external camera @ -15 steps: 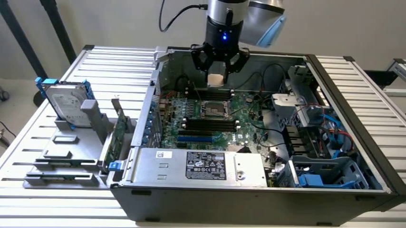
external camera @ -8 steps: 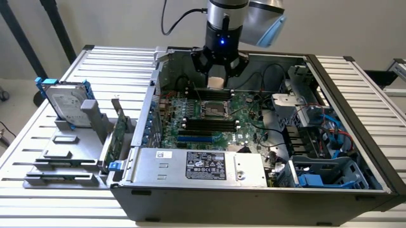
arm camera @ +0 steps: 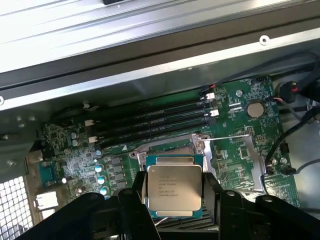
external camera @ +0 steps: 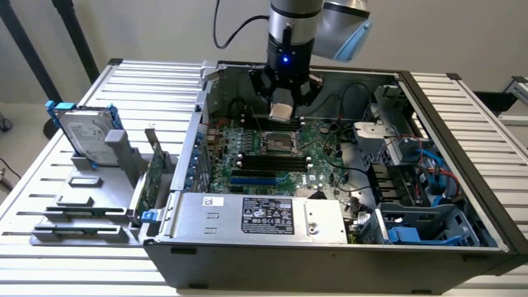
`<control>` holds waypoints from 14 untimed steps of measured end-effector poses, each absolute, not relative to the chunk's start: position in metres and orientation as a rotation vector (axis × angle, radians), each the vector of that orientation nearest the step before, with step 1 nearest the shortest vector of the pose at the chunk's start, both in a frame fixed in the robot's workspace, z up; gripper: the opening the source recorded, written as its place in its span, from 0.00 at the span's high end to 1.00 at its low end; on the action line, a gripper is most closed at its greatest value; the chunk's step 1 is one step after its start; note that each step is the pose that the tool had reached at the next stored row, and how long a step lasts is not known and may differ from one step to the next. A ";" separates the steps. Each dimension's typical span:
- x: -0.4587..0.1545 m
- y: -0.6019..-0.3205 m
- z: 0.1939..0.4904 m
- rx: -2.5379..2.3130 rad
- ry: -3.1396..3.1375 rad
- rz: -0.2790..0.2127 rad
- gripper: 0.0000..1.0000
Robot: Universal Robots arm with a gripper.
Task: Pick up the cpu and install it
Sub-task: 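Place the cpu into insertion slot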
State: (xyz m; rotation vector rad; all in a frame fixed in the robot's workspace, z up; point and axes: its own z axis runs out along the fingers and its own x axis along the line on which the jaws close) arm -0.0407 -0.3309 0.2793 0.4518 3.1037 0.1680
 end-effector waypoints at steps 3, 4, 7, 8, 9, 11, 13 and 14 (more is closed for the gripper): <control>-0.041 -0.331 0.278 0.533 3.088 0.167 0.45; -0.041 -0.331 0.278 0.559 3.083 0.167 0.45; -0.041 -0.331 0.278 0.629 3.069 0.167 0.45; -0.041 -0.331 0.278 0.652 3.065 0.166 0.45; -0.041 -0.331 0.277 0.678 3.062 0.165 0.45; -0.041 -0.331 0.277 0.724 3.056 0.163 0.45; -0.041 -0.331 0.277 0.771 3.049 0.161 0.45; -0.041 -0.331 0.276 0.794 3.046 0.160 0.45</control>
